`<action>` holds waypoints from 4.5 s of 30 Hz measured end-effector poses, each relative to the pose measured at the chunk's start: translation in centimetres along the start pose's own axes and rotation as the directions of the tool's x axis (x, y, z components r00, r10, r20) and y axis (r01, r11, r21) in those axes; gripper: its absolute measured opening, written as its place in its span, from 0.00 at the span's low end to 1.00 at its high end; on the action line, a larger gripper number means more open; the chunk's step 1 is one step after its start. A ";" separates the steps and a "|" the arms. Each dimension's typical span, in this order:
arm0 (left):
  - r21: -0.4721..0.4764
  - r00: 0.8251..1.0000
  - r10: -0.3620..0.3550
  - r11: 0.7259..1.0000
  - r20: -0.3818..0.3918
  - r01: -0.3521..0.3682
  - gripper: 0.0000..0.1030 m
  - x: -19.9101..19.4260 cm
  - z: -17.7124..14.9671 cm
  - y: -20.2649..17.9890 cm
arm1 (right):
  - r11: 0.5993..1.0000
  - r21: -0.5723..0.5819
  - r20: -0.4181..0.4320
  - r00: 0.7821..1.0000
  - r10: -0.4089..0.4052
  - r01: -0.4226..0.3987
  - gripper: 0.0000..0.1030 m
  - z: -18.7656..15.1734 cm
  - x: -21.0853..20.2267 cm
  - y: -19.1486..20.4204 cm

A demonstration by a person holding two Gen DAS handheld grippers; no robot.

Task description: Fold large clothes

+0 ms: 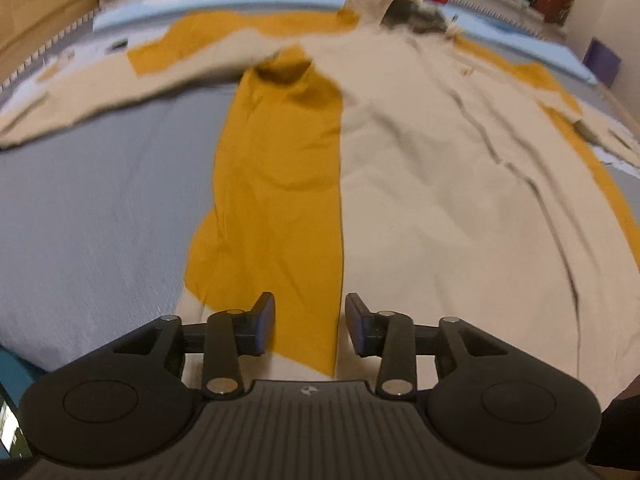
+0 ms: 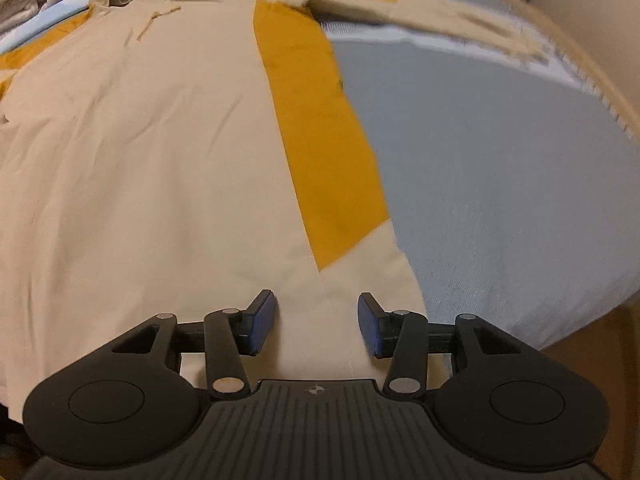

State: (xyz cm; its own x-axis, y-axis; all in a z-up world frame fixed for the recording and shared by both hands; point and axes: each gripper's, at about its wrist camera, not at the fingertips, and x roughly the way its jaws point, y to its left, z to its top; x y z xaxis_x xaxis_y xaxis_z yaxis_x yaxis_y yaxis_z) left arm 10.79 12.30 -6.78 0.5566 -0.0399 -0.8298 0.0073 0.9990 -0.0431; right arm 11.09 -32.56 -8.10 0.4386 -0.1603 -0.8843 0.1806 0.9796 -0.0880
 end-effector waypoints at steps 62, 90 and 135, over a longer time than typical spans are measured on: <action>-0.790 0.928 0.365 0.589 0.072 -0.171 0.37 8.6 15.8 34.3 | 0.884 -0.389 0.527 0.725 0.444 -0.259 0.07 21.9 -7.2 23.2; -0.927 0.863 0.494 0.364 0.107 -0.094 0.00 8.4 15.5 37.7 | 0.897 -0.265 0.388 0.812 0.436 -0.355 0.00 23.9 -4.7 21.5; -0.236 0.991 0.002 0.971 0.135 0.030 0.20 8.1 28.9 -3.1 | 0.885 -0.162 0.244 0.852 0.464 -0.436 0.10 25.2 2.1 18.3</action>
State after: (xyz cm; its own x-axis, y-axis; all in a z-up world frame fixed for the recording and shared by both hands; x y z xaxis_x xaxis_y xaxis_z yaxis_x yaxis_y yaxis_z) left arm 39.32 9.39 2.74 0.6633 -0.0352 -0.7475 -0.1721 0.9649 -0.1981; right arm 37.48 -18.02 -0.02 0.6721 0.2881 -0.6821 -0.1739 0.9568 0.2328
